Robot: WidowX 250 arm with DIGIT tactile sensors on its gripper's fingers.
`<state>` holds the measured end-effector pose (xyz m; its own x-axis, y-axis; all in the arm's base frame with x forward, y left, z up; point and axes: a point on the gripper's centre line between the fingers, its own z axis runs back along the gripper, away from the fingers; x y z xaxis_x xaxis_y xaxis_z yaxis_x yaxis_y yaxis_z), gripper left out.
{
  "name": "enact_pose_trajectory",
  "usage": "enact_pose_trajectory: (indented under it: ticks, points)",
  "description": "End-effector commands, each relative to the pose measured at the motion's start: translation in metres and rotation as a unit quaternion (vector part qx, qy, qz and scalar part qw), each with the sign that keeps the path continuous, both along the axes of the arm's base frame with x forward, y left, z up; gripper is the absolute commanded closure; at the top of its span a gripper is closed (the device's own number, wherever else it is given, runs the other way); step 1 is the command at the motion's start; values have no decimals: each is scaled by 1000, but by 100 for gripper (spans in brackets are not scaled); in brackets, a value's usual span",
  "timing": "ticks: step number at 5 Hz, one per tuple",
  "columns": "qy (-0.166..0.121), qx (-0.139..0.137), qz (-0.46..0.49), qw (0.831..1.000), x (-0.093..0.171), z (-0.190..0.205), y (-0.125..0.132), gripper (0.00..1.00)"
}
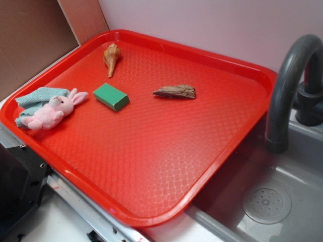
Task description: Grab the shell.
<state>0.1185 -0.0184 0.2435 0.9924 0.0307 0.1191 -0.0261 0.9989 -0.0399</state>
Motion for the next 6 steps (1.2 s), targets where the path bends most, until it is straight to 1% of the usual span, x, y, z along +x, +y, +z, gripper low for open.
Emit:
enact_pose_trajectory:
  ticks: [1,2,3,4,5,6]
  points:
    - [0,0,0,1000,0,0,0,0]
    - [-47,-4,124,991,21,-27,22,0]
    - [-72,17,211,975,40,-47,45,0]
    - [-115,38,273,954,60,-65,65,0]
    - [-142,40,297,943,93,-96,85,0]
    - [-160,51,327,930,119,-113,101,0]
